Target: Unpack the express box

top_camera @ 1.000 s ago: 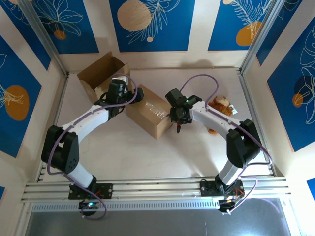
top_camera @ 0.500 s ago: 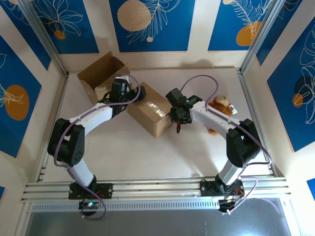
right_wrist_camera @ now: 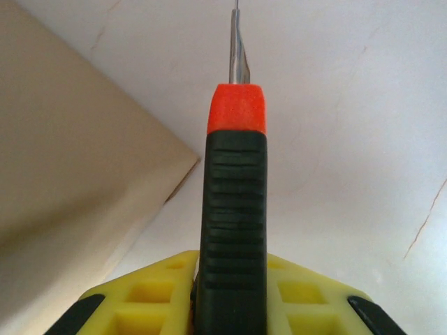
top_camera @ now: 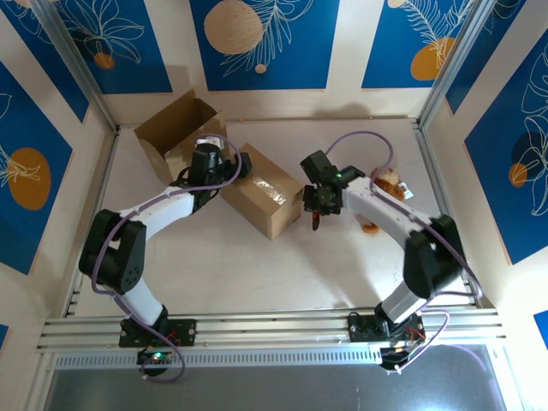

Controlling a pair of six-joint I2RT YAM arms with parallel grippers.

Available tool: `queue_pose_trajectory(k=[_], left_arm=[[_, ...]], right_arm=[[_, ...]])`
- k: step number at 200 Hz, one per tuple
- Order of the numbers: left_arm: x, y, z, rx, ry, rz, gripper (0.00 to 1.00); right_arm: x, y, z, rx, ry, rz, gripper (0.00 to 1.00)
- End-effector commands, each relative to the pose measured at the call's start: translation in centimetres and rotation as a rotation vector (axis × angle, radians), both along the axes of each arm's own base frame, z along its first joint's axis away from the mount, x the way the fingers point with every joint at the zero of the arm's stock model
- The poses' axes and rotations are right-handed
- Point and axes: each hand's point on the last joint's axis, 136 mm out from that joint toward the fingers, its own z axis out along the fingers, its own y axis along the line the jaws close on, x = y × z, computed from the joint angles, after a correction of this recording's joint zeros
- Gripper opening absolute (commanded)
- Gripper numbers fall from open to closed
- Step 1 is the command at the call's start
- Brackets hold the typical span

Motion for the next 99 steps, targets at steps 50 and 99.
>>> queue_pose_trajectory(k=[50,99], left_arm=[[-2.8,3.3,-6.7,0.150,0.224,0.072,1.00],[-3.8,4.7,-7.8,0.161,0.286,0.155,1.00]], right_arm=[[-10.2,4.1,6.6,0.769,-0.045,0.230,0.00],[-11.5,6.1,7.7,0.931,-0.107,0.335,0.00]])
